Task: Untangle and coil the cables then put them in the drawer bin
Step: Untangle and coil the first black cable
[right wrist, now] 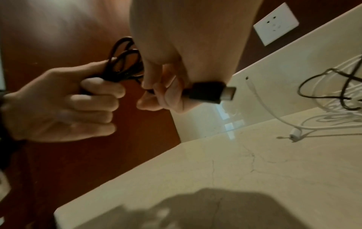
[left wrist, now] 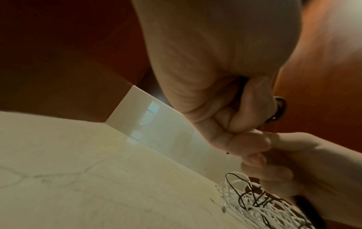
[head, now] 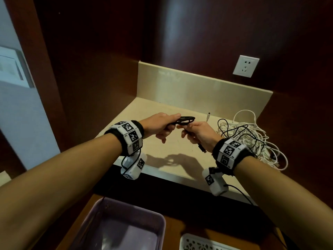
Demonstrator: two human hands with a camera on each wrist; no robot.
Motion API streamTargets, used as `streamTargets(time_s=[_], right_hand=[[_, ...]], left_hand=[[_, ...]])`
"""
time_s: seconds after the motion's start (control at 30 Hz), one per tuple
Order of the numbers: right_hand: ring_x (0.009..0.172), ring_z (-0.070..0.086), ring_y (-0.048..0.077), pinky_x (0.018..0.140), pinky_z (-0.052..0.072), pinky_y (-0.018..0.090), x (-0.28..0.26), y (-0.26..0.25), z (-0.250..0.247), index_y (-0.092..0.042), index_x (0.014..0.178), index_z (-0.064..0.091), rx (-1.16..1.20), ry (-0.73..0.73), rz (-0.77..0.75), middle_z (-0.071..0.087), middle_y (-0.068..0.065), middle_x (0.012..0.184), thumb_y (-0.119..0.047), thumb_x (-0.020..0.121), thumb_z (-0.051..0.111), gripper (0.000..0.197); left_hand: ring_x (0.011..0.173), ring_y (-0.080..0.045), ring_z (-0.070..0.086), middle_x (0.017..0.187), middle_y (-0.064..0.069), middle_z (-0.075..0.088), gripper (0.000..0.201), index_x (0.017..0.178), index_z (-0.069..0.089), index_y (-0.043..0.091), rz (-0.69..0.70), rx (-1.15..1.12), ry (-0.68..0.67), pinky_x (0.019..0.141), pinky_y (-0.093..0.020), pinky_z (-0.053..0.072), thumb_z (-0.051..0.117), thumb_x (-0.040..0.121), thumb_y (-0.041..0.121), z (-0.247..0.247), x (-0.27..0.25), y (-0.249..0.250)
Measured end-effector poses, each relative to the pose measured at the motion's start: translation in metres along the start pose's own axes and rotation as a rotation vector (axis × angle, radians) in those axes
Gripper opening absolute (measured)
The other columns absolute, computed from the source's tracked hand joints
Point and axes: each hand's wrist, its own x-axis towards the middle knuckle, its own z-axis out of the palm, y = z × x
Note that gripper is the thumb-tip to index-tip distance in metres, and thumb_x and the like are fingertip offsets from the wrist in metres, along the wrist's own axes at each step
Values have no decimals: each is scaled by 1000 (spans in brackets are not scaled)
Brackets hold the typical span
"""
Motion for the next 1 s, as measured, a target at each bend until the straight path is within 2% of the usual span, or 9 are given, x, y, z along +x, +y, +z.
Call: streamTargets(time_s=[0.13, 0.3, 0.4, 0.53, 0.67, 0.8, 0.87, 0.93, 1.0], right_hand=[[43, 33, 9, 41, 24, 19, -5, 0, 17, 0, 104, 70, -203, -24, -26, 59, 9, 62, -10, 99, 48, 25], [46, 41, 4, 56, 32, 24, -5, -5, 18, -6, 91, 74, -495, -28, -93, 55, -1, 53, -15, 94, 57, 19], [49, 46, 4, 56, 35, 23, -5, -11, 15, -9, 89, 73, -682, -79, -123, 58, -3, 55, -16, 94, 56, 19], [54, 51, 4, 57, 38, 19, -9, -22, 6, -17, 88, 71, -912, -73, -207, 61, -6, 59, -19, 93, 57, 15], [64, 59, 12, 64, 45, 25, -10, -30, -4, -14, 90, 71, -892, -89, -263, 67, -5, 69, -20, 96, 57, 17], [71, 52, 7, 68, 40, 26, -6, -31, -7, -10, 99, 72, -873, -36, -318, 63, -4, 84, -22, 96, 58, 19], [81, 55, 6, 77, 42, 27, -3, -29, -7, -8, 104, 71, -762, -20, -296, 65, -2, 103, -20, 96, 58, 19], [96, 61, 19, 83, 49, 33, -2, -25, -6, -8, 104, 69, -611, -10, -220, 66, 4, 115, -18, 96, 56, 18], [97, 64, 29, 77, 54, 35, -1, -22, -3, -8, 93, 68, -499, 4, -171, 68, 14, 104, -13, 96, 56, 14]], left_hand=[[39, -12, 33, 46, 3, 36, 53, 59, 42, 16, -8, -6, 92, 48, -26, 43, 33, 103, 45, 3, 8, -7], [48, -23, 46, 55, -6, 45, 50, 67, 50, 9, -43, 321, 278, 53, -33, 50, 33, 103, 40, 4, 17, -10], [54, -29, 51, 59, -8, 49, 49, 75, 53, 4, -91, 478, 292, 62, -37, 53, 31, 102, 39, 1, 19, -10], [53, -27, 51, 67, -13, 57, 53, 72, 50, 8, -140, 732, 244, 58, -32, 43, 26, 102, 44, -9, 18, -15], [57, -25, 56, 82, -19, 69, 60, 82, 57, 8, -171, 916, 150, 58, -31, 40, 23, 101, 54, -14, 15, -21], [58, -22, 53, 73, -8, 59, 55, 76, 51, 17, -146, 1001, 52, 60, -31, 40, 20, 100, 57, -10, 11, -17], [59, -22, 52, 71, -6, 55, 52, 74, 48, 20, -131, 996, 14, 62, -32, 40, 20, 101, 55, -11, 8, -15], [61, -22, 51, 71, -6, 55, 53, 78, 50, 18, -111, 1010, -13, 65, -34, 41, 19, 101, 55, -10, 7, -13], [66, -22, 50, 71, -4, 53, 56, 91, 56, 15, -90, 1064, -27, 67, -35, 40, 18, 101, 55, -9, 6, -12]])
